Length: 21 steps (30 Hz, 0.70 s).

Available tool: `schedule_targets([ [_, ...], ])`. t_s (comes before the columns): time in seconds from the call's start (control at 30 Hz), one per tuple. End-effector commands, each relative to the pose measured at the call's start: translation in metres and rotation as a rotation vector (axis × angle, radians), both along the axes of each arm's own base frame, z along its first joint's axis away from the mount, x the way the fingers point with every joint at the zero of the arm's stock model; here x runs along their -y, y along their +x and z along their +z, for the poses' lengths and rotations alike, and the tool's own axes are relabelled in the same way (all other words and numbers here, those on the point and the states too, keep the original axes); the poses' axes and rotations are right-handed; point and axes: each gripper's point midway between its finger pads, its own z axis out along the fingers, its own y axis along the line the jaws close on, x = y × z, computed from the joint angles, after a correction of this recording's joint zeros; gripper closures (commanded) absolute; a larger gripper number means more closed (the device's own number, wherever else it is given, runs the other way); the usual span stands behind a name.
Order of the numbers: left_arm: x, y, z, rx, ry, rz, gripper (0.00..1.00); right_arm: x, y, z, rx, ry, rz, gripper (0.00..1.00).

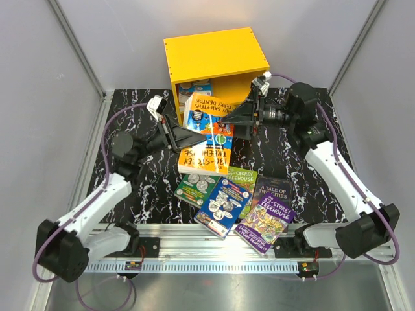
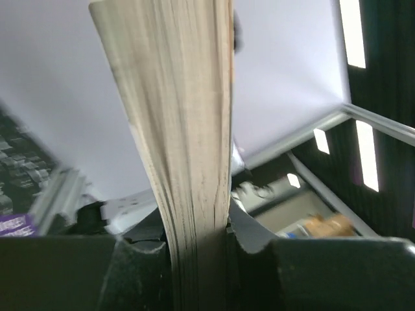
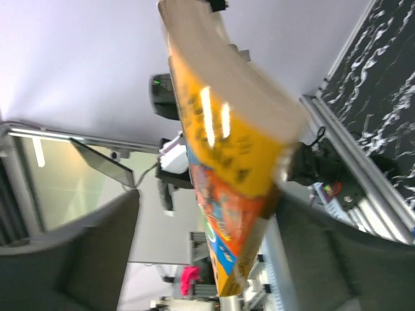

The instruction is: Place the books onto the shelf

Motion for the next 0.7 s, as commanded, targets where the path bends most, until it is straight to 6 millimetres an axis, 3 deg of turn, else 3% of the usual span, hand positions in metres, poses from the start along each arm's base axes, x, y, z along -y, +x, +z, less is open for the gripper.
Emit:
schedule_targets([
  [0.0,0.000,0.027,-0.017,0.026,0.257,0.226,1.00,0.000,-0.004,0.007,0.062,-0.057,-0.027,0.01],
  [0.07,-0.007,0.034,-0.024,-0.021,0.334,0.299,1.00,0.002,-0.005,0.005,0.057,-0.065,-0.055,0.00],
  [0.3,-0.029,0.072,-0.019,-0.127,0.330,0.549,1.00,0.015,-0.021,-0.016,-0.038,-0.049,-0.141,0.00],
  [0.33,-0.030,0.074,-0.017,-0.127,0.307,0.564,1.00,0.018,-0.027,-0.026,-0.062,-0.047,-0.153,0.00],
  [0.53,-0.021,0.083,-0.004,-0.141,0.228,0.568,1.00,0.026,-0.030,-0.035,-0.116,0.003,-0.226,0.00],
  [0.67,-0.016,0.083,0.011,-0.134,0.192,0.548,1.00,0.032,-0.026,-0.053,-0.132,-0.092,-0.298,0.00],
])
